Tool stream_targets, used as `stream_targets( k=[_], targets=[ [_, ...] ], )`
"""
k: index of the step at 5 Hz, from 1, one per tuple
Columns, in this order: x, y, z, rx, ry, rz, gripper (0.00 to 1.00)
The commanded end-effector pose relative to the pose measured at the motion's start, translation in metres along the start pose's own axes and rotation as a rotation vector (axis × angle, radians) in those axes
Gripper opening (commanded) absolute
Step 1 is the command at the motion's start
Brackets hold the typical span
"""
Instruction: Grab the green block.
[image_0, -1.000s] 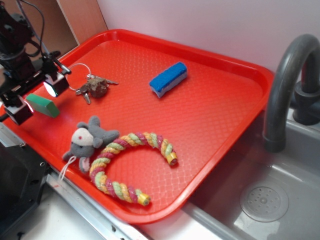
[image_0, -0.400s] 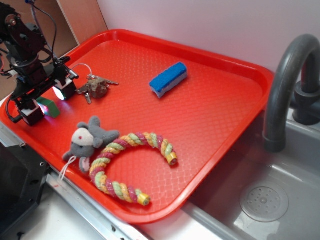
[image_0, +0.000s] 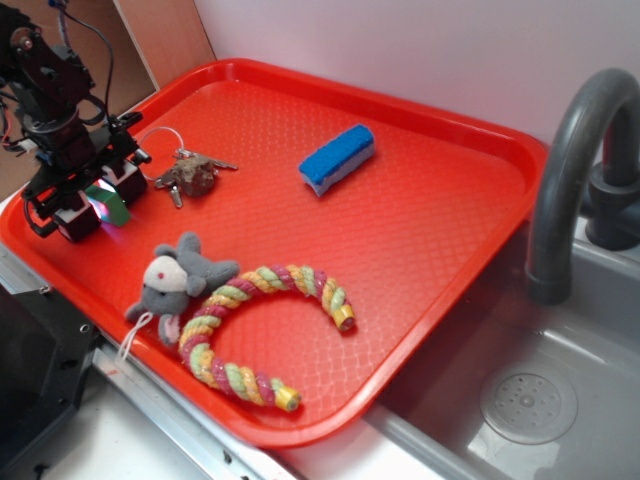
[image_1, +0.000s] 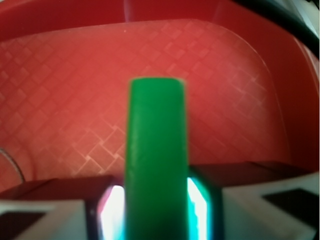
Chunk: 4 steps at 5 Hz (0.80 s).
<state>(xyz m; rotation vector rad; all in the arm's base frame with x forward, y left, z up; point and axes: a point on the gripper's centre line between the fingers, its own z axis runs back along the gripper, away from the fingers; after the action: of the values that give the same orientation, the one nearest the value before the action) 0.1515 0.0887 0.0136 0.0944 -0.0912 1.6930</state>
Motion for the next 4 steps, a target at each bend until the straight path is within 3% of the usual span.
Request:
stream_targets(
  k=[1, 3, 4],
  targets=[
    [0.002, -0.015, 0.075, -0.082, 0.041, -0.300, 0.00],
    [-0.045, -0.046, 0.146, -0.167, 0.144, -0.791, 0.00],
    [-0.064, -0.044, 0.189, -0.236, 0.188, -1.037, 0.00]
  ],
)
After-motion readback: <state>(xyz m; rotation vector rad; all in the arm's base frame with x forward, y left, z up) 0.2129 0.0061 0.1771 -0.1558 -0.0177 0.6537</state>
